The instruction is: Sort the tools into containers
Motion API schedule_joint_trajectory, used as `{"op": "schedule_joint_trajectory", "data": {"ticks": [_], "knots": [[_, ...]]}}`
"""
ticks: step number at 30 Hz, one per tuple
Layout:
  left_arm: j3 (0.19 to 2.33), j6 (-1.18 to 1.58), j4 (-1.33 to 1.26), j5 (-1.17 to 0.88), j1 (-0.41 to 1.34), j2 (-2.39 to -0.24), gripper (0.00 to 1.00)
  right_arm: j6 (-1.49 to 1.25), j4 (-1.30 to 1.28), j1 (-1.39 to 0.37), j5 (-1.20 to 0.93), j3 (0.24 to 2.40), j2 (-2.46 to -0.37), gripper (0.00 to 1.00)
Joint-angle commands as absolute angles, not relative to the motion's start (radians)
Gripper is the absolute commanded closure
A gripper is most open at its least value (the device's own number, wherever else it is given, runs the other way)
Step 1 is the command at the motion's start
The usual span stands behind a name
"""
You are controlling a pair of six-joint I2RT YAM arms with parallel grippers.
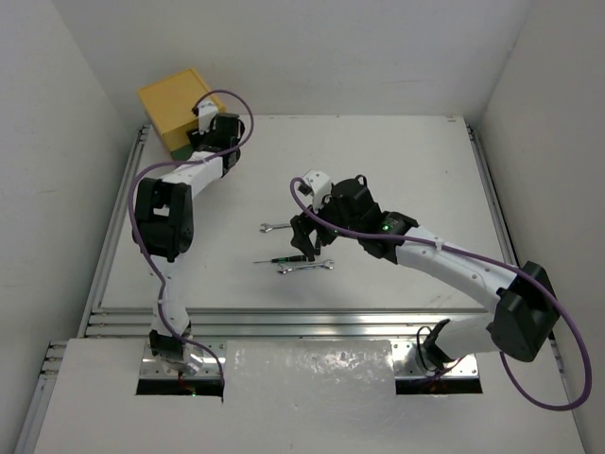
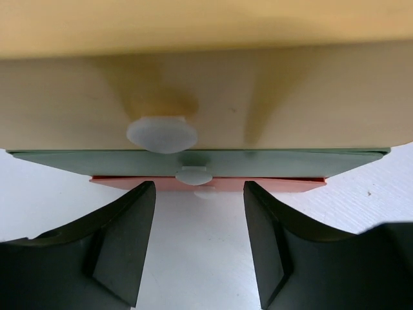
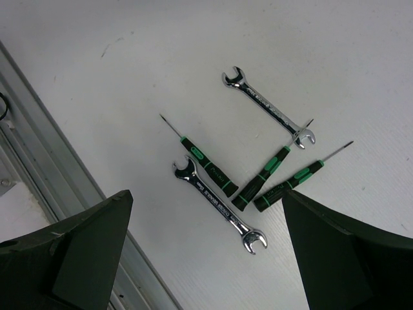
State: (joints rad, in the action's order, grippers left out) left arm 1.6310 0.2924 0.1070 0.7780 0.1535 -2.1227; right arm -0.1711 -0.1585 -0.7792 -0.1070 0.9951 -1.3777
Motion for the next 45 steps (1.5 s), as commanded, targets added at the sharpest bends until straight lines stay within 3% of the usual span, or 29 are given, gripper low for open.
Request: {"op": "schedule_joint_trajectory", "data": {"ticks": [1, 11, 19, 40, 42, 43, 45], "knots": [[1.675, 0.285, 0.071, 0.798, 0.14, -2.137, 0.45, -0.158, -0.112, -0.772, -0.129, 0.991, -1.374, 0.01], [1.687, 0.299, 0.078, 0.802, 0.124, -2.152, 0.59, -0.158, -0.109, -0.769, -0.149, 0.992, -1.387, 0.01], [1.687, 0.304, 0.08, 0.785, 0.124, -2.145, 0.99, -0.155, -0.118, -0.764, -0.147, 0.996, -1.387, 0.01], [1.27, 0.584, 0.066, 0.658, 0.245, -1.839, 1.0, -0.17, -0.135, -0.759, -0.158, 0.994, -1.359, 0.01], [1.247, 0.591, 0.058, 0.632, 0.248, -1.812, 0.87, -0.179, -0.137, -0.759, -0.161, 1.0, -1.37, 0.01], [1.236, 0.604, 0.06, 0.63, 0.249, -1.792, 0.59, -0.186, -0.144, -0.756, -0.16, 1.015, -1.388, 0.01], [1.233, 0.604, 0.071, 0.618, 0.249, -1.772, 0.29, -0.21, -0.155, -0.746, -0.158, 1.031, -1.41, 0.01]]}}
